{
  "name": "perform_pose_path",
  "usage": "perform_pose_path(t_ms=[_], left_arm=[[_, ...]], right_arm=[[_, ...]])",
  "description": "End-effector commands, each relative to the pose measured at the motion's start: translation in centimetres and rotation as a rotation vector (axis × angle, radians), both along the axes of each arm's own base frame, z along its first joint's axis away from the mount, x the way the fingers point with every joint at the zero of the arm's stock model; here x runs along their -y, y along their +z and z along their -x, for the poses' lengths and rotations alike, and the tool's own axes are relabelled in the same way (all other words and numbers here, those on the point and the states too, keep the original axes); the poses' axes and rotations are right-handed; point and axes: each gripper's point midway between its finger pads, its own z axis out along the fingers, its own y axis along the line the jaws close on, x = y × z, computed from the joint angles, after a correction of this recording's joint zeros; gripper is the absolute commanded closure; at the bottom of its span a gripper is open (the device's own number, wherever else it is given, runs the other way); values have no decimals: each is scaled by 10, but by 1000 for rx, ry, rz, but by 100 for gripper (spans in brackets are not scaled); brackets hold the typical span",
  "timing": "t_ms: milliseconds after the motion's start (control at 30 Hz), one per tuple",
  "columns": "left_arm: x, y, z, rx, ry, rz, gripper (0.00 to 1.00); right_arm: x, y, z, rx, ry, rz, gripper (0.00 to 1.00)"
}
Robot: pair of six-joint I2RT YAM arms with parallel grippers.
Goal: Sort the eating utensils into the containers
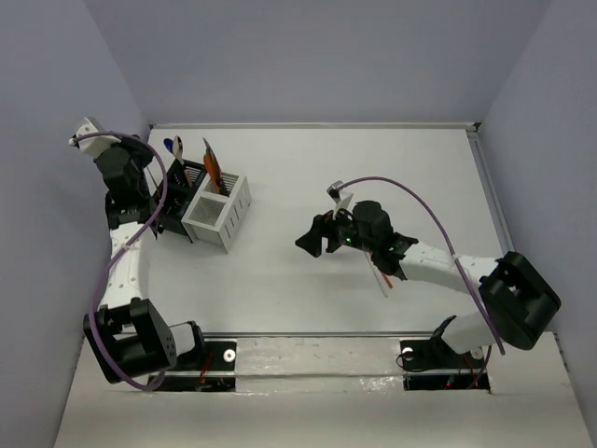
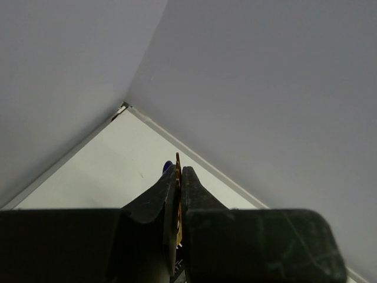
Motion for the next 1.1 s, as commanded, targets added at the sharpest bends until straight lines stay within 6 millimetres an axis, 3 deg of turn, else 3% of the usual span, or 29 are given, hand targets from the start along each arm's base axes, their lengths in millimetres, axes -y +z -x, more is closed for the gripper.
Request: perform_pose_path(t_ms=[0,100,300,400,567,633,700,800,833,933,967,1067], left_arm=[[10,7,-11,73,-77,10,100],[12,-12,-19,47,-100,38,100],[12,-29,-22,18,-100,45,97],[11,-36,-24,2,-99,60,79],[18,-23,-20,28,-130,65,33],[22,-8,-14,60,-139,76,20],[27,0,-11,76,-158,102,15],[57,34,-4,149,-263,128,11],[78,52,2,174,-319,115,10],[111,82,21,213,-395,80,7],[133,94,28,230,-451,59,7],[174,103,59,238,-568,34,6]], right_arm=[[-7,15,-5,52,8,-42,23],[-7,15,-6,54,3,-40,23],[-5,16,-7,59,-12,-39,23],[-3,15,-9,59,-26,-36,22],[3,20,-12,82,-61,-36,22],[6,21,-13,92,-75,-34,22],[7,23,-14,96,-81,-34,22],[10,23,-16,103,-101,-32,22],[12,22,-18,103,-118,-23,23],[17,23,-21,111,-144,-9,23],[20,25,-23,121,-164,-6,24],[30,28,-28,137,-220,9,28]])
